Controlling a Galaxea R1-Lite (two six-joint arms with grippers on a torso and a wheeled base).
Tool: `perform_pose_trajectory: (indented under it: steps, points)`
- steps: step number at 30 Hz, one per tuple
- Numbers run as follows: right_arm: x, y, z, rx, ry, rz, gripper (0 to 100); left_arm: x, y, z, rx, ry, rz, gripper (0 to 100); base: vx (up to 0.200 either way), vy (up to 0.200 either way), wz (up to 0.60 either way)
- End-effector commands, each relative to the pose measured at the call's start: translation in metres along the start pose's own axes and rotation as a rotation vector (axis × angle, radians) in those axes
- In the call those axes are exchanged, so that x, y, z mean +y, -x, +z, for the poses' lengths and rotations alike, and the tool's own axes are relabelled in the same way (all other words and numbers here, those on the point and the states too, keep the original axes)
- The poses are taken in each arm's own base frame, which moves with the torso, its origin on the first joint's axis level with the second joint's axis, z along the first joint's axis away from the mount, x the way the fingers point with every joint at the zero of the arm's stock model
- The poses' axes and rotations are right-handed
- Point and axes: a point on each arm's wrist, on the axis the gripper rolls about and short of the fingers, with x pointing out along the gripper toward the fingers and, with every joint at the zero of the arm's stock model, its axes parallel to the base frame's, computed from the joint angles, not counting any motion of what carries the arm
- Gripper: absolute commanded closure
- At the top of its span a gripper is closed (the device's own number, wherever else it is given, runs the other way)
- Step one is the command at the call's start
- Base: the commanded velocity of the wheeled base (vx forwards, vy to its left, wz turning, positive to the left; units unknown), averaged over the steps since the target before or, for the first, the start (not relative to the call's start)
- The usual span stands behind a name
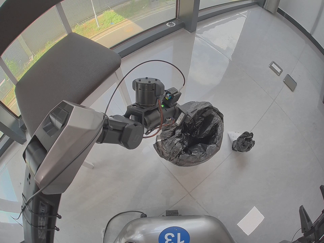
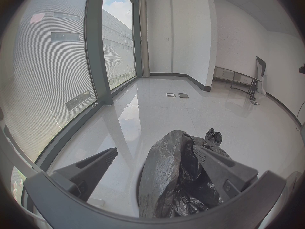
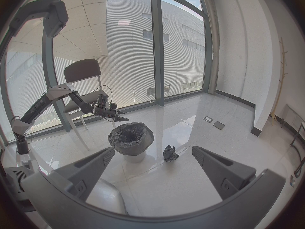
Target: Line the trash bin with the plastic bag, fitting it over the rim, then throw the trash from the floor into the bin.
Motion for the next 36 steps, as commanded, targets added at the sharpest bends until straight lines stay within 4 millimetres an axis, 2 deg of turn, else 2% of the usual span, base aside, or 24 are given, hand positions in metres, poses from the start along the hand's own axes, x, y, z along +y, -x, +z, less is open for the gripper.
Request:
perform_pose_trajectory:
  steps: [1, 8, 24, 35, 36]
  points:
    - [0.000, -0.001, -0.005, 0.016, -0.003, 0.003, 0, -0.003, -0.006, -0.010, 0.017, -0.003, -0.006, 0, 0.000, 0.000, 0.00]
    - [0.000, -0.001, -0.005, 0.014, 0.034, 0.003, 0, 0.000, -0.010, -0.018, 0.027, -0.002, 0.008, 0, 0.000, 0.000, 0.00]
    - [0.000, -0.001, -0.005, 0.012, 0.047, 0.004, 0, -0.005, -0.025, -0.041, 0.051, -0.002, 0.001, 0, 0.000, 0.000, 0.00]
    - [0.000, -0.001, -0.005, 0.014, 0.045, 0.009, 0, -0.006, -0.033, -0.046, 0.044, -0.007, 0.005, 0, 0.000, 0.000, 0.00]
    - [0.000, -0.001, -0.005, 0.014, 0.045, 0.011, 0, -0.006, -0.033, -0.046, 0.043, -0.006, 0.005, 100, 0.000, 0.000, 0.00]
